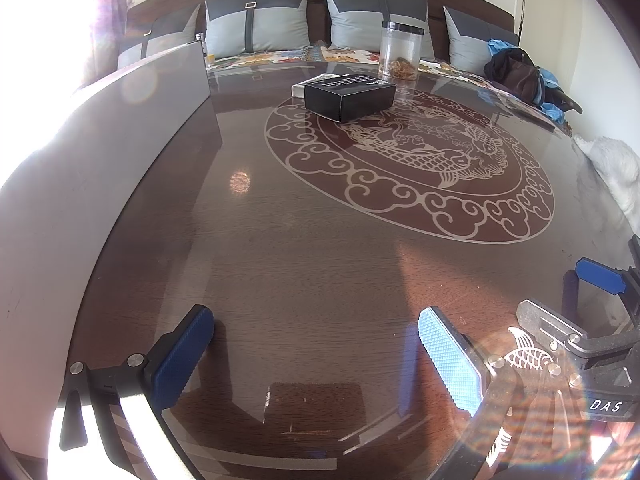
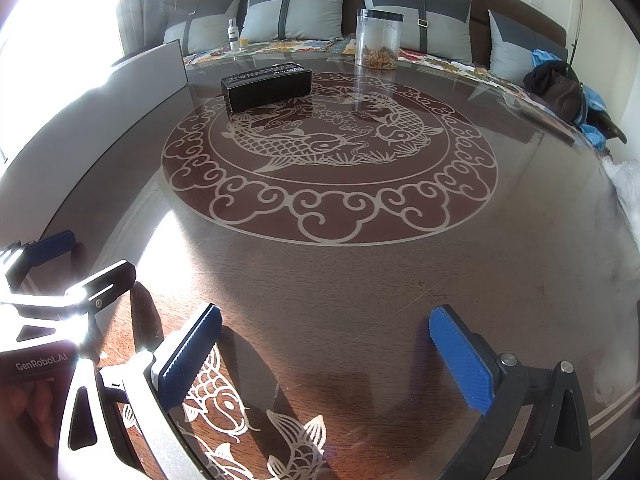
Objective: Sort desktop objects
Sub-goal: 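Move the left gripper to the black odor-removing bar box and grasp it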
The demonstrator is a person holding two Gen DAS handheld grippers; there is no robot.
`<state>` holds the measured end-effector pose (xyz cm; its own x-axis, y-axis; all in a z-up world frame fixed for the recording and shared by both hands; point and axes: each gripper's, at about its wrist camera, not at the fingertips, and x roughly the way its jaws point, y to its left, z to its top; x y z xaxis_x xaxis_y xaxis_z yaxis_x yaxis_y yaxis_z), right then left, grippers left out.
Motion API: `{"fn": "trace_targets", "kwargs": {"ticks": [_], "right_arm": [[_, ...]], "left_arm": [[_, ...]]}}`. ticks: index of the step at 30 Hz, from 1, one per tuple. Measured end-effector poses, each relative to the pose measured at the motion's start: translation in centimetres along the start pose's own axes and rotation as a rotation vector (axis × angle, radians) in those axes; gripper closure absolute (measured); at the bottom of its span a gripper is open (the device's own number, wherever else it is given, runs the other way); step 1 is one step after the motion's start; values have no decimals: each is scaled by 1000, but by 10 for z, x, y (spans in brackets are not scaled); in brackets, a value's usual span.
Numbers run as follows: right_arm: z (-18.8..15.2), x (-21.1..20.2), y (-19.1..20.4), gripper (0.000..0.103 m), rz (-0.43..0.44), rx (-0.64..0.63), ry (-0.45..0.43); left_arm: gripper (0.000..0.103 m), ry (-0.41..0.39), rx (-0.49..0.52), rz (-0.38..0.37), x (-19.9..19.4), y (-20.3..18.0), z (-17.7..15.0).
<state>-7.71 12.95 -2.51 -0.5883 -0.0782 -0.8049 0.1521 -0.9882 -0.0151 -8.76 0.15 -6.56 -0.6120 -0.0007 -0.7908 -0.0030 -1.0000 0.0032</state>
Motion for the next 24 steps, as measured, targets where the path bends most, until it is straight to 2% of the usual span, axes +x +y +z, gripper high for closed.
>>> {"fn": "trace_targets", "kwargs": {"ticks": [2,4,5,9,13,15,18,22,24], "right_arm": [[0,0,0,0,0,0,0],[0,0,0,0,0,0,0],[0,0,0,0,0,0,0],[0,0,0,0,0,0,0],[0,0,0,0,-1,0,0],[0,1,-1,0,1,0,1],[1,1,-1,0,1,0,3],[2,1,-1,0,1,0,4],[2,1,-1,0,1,0,4]], "left_arm": [[0,28,13,-9,2,0,4],[0,76,47,-52,9,2,19],[1,75,65,-62,11,3,30],[2,-22,150,-40,14,4,99],[2,-30,195,-78,42,1,173],[2,-19,237,-106,61,-11,198],[2,16,295,-144,90,-31,219],[2,43,360,-38,126,-53,223],[2,63,385,-22,140,-58,222]]}}
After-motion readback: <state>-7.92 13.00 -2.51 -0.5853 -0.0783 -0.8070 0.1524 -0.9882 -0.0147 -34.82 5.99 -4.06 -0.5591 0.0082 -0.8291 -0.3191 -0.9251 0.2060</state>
